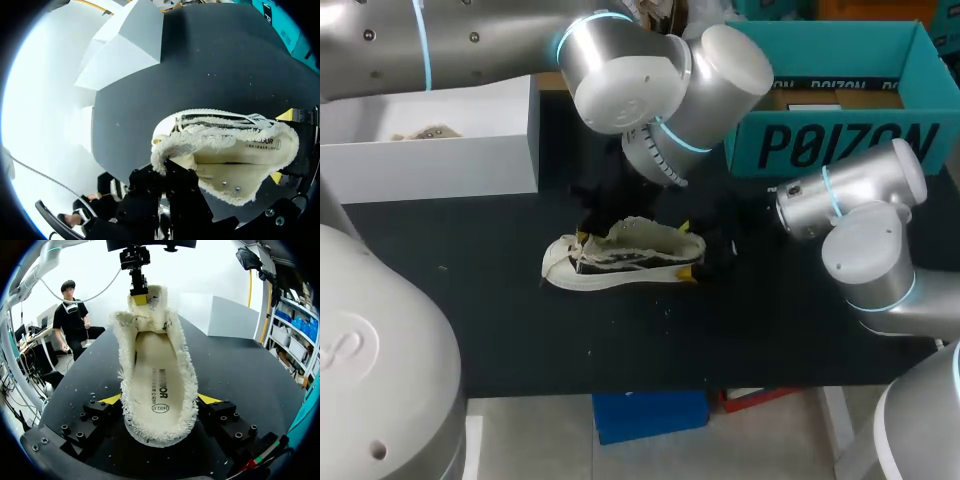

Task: Take the shoe out of the shoebox, open the shoe tongue, remove and reinsert the insole, then place the shoe into the shoebox

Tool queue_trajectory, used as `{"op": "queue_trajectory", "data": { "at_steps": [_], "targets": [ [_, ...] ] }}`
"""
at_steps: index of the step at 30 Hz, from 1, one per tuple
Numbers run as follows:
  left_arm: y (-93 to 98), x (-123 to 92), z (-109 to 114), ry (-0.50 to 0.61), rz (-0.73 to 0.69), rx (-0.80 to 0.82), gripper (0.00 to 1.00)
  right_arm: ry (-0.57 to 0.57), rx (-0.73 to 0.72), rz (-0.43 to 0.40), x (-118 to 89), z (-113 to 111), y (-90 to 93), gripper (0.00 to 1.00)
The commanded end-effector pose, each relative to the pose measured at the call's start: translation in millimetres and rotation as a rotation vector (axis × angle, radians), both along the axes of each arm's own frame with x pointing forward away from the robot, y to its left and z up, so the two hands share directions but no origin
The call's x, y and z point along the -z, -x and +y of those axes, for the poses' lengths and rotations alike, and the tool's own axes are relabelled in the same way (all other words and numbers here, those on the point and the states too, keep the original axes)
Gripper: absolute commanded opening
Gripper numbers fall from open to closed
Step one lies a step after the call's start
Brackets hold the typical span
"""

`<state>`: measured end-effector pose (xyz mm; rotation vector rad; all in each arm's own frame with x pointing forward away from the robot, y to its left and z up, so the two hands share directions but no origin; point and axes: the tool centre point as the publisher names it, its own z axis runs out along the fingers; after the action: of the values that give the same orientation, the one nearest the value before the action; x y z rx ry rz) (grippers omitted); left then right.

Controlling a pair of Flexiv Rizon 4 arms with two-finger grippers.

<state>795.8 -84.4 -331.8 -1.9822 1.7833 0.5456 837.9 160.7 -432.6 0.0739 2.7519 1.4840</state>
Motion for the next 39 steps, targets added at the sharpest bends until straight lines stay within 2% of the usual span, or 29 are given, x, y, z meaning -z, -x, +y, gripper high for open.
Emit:
{"op": "queue_trajectory", "data": {
  "at_steps": [1,6,14,24,25,26,27,31,39],
  "targets": [
    [0.4,1.6,3.0,-0.033,0.027,-0.026,0.00,0.005,0.003,0.002,2.0,0.3,-1.5,0.00],
    [4.6,10.9,2.4,-0.075,0.118,-0.051,0.00,0.005,0.003,0.002,2.0,0.3,-1.5,0.00],
    [7.3,25.5,1.3,-0.083,0.218,-0.125,0.00,0.005,0.003,0.002,2.0,0.3,-1.5,0.00],
    [11.3,30.3,2.0,-0.076,0.253,-0.195,0.02,0.005,0.003,0.002,2.0,0.3,-1.5,0.00],
    [11.5,30.3,2.0,-0.077,0.255,-0.198,0.41,0.005,0.003,0.002,2.0,0.3,-1.5,0.00],
    [11.8,30.1,2.3,-0.075,0.255,-0.200,0.97,0.005,0.003,0.002,2.0,0.3,-1.5,0.00],
    [11.9,29.2,2.7,-0.067,0.253,-0.196,1.00,0.005,0.003,0.002,2.0,0.3,-1.5,0.00],
    [8.9,21.9,6.3,-0.038,0.235,-0.197,1.00,0.005,0.003,0.002,2.0,0.3,-1.5,0.00],
    [-0.6,-8.0,8.8,0.087,0.133,-0.098,1.00,0.005,0.003,0.002,2.0,0.3,-1.5,0.00]
  ]
}}
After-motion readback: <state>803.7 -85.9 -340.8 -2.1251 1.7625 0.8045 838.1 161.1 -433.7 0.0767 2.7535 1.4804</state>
